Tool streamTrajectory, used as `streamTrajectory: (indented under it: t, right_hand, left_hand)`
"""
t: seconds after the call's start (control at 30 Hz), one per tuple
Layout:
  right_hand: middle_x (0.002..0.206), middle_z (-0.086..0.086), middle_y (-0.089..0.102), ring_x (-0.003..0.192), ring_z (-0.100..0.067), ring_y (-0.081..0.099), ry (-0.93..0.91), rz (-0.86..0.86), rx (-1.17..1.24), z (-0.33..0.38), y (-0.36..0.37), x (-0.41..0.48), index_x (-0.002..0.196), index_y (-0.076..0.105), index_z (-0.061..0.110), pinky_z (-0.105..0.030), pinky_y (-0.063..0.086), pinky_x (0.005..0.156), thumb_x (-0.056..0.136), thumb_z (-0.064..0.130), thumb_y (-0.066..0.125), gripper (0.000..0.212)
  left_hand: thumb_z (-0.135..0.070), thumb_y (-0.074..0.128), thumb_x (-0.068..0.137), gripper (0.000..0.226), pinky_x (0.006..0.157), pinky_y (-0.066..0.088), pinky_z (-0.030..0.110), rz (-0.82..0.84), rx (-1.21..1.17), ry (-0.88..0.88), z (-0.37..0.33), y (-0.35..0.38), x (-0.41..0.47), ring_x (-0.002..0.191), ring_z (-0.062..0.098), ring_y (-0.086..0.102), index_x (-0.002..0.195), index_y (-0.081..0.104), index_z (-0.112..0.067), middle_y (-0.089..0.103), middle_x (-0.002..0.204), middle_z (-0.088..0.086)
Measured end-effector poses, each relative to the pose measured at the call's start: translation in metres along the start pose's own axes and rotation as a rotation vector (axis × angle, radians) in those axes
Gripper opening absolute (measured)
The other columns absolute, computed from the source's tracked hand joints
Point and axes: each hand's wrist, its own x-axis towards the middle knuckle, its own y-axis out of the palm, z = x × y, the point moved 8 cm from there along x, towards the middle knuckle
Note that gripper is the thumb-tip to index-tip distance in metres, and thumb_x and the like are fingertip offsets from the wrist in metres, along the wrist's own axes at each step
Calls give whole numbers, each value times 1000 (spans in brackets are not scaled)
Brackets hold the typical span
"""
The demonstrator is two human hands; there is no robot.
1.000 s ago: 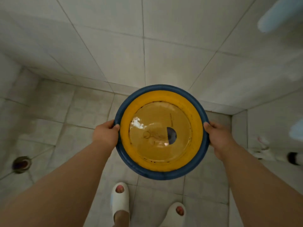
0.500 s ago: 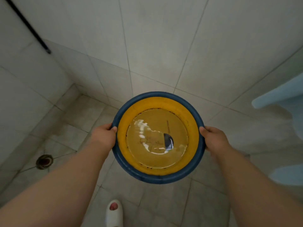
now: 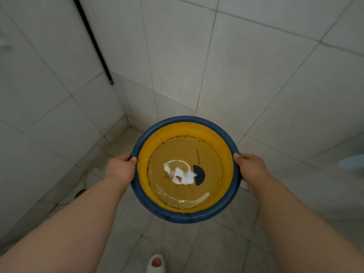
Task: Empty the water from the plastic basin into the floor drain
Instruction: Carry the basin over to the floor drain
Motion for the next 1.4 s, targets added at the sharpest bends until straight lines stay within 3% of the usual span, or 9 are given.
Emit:
streamTrajectory:
  t: [0.1, 0.27, 0.43, 0.63, 0.83, 1.07, 1.2, 1.3, 1.4]
  right_hand:
    - [77, -4, 63, 87, -28, 62, -21, 22, 4, 24, 23, -9, 70, 60, 21, -42, 52, 87, 93, 22, 52, 24]
    - [77, -3, 63, 82, -26, 61, -64, 63, -16, 56, 57, -20, 72, 59, 24, -38, 52, 81, 94, 23, 50, 24]
    - [76, -3, 63, 83, -27, 61, -114, 129, -86, 86, 87, -21, 68, 58, 24, -41, 52, 86, 94, 22, 49, 28]
    - [76, -6, 64, 86, -30, 63, -185, 233, -194, 123, 126, -4, 65, 60, 22, -46, 52, 89, 93, 24, 50, 30]
    - [80, -6, 65, 89, -30, 64, -214, 332, -287, 142, 158, 18, 67, 60, 22, -47, 51, 89, 94, 25, 49, 28]
    - [81, -8, 66, 89, -32, 64, -267, 414, -384, 152, 209, 33, 71, 62, 24, -49, 51, 90, 94, 25, 49, 26]
    - [86, -11, 65, 92, -34, 63, -260, 452, -434, 140, 242, 36, 84, 65, 15, -51, 49, 92, 94, 24, 49, 20]
    - [98, -16, 67, 95, -35, 62, -243, 466, -472, 128, 269, 35, 89, 66, 8, -50, 49, 93, 94, 23, 49, 24]
    - [94, -16, 66, 90, -33, 61, -228, 468, -502, 115, 296, 31, 92, 65, 0, -49, 49, 93, 95, 23, 48, 29]
  left_hand:
    - [-18, 47, 97, 38, 99, 42, 33, -25, 13, 6, -2, -29, 6, 122, 32, 54, 134, 54, -10, 57, 134, 15]
    - [-19, 46, 98, 39, 103, 41, 36, -59, -14, 1, -4, -73, 17, 124, 32, 52, 135, 52, -7, 55, 136, 17]
    - [-21, 47, 97, 42, 107, 40, 39, -105, -94, -70, 2, -106, 25, 126, 33, 51, 138, 48, -9, 52, 140, 15]
    - [-14, 45, 98, 39, 101, 42, 36, -194, -211, -143, 14, -123, 29, 122, 34, 53, 136, 50, -7, 55, 136, 17]
    - [-20, 45, 98, 39, 104, 43, 41, -280, -233, -244, 29, -127, 32, 120, 34, 54, 135, 52, -7, 56, 135, 19]
    - [-19, 42, 99, 38, 98, 45, 35, -370, -314, -312, 61, -128, 45, 117, 33, 55, 134, 53, -9, 58, 132, 17]
    - [-19, 42, 100, 38, 94, 42, 28, -391, -307, -383, 89, -131, 49, 120, 33, 53, 135, 53, -10, 57, 134, 16]
    - [-21, 42, 99, 39, 96, 43, 33, -385, -296, -411, 111, -140, 54, 120, 33, 54, 136, 52, -13, 57, 135, 16]
    - [-23, 41, 99, 39, 95, 46, 35, -384, -289, -440, 132, -155, 62, 116, 32, 57, 135, 53, -16, 59, 132, 14]
